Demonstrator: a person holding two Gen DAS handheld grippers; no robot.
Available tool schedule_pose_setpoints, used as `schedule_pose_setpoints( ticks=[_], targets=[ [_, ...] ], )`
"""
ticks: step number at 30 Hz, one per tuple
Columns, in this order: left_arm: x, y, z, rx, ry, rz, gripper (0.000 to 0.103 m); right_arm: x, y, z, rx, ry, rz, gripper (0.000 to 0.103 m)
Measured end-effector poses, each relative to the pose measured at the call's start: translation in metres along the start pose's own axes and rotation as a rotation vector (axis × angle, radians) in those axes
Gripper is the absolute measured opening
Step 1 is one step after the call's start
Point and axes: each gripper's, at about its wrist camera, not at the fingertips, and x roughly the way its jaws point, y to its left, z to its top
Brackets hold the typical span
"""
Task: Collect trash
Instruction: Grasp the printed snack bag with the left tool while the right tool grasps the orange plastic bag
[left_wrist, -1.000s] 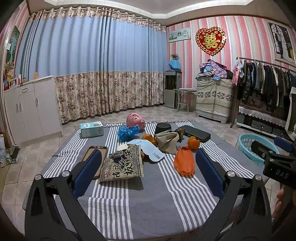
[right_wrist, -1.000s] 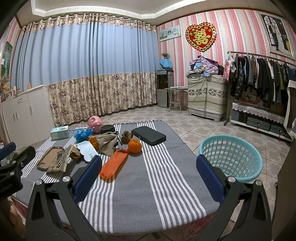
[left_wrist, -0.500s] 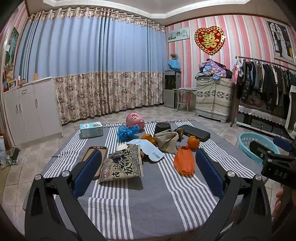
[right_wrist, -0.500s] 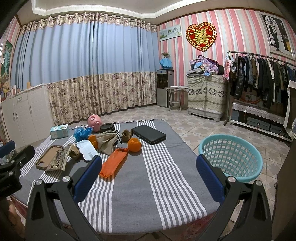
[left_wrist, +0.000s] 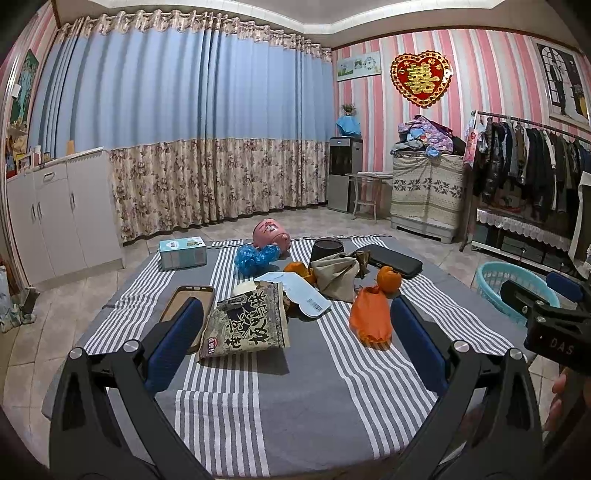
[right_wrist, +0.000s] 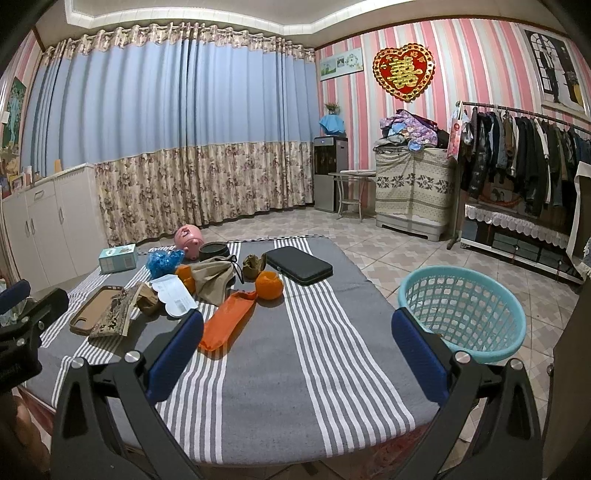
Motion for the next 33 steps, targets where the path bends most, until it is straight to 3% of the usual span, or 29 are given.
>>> schedule_pose_setpoints(
  ticks=[18, 27, 33],
  targets=[
    [0.031, 0.016, -0.014, -0.023, 0.066, 0.036, 0.098, 0.021, -0.005, -0.02, 0.006, 0.036, -0.012, 0.099],
    [0.074, 0.019, -0.015, 0.029, 0.11, 0.095, 0.098, 0.043, -0.009, -0.018, 0.0, 0.084, -0.069, 0.099],
    [0.112, 0.021, -0.023, 0.041, 0.18, 0.14, 0.098, 0.065, -0.007, -0.016, 0.001, 0.148, -0.1, 0.099]
  ],
)
